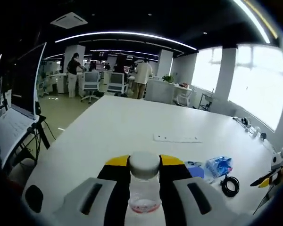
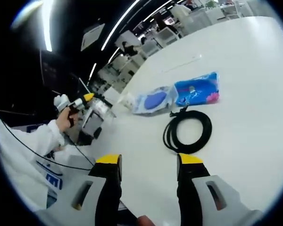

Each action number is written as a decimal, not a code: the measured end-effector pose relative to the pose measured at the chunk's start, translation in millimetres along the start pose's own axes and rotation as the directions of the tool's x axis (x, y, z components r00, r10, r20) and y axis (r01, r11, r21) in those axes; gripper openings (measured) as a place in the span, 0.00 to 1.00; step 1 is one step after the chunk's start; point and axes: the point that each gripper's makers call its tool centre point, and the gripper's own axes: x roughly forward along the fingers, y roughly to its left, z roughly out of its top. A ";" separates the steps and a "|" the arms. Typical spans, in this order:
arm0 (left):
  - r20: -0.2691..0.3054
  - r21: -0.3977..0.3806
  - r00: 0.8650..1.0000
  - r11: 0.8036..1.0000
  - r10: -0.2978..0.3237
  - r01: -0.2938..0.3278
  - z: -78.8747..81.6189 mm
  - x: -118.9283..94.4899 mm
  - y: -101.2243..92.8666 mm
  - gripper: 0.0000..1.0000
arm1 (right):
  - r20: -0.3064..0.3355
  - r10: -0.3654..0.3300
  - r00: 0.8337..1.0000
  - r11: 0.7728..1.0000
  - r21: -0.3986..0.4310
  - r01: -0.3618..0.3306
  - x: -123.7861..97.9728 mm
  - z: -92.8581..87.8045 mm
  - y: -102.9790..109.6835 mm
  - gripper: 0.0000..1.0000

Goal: Arrange the tabletop items into an orderly group along one side of the table until the central work area is clear of visible clutter.

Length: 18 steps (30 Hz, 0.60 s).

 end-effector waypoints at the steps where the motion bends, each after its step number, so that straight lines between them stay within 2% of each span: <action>1: 0.001 0.004 1.000 1.000 0.001 -0.001 0.6 2.3 0.6 0.20 | -0.001 -0.002 1.000 1.000 0.000 0.002 0.0 -1.0 -0.6 0.45; 12: 0.005 0.078 1.000 0.997 -0.003 0.003 9.0 37.2 13.5 0.21 | -0.024 -0.021 0.999 1.000 0.018 0.021 2.7 -9.1 -3.2 0.45; 18: 0.010 0.075 1.000 0.997 -0.003 0.003 11.4 49.4 17.7 0.21 | -0.024 -0.028 0.999 0.999 0.021 0.029 6.1 -7.3 -4.6 0.46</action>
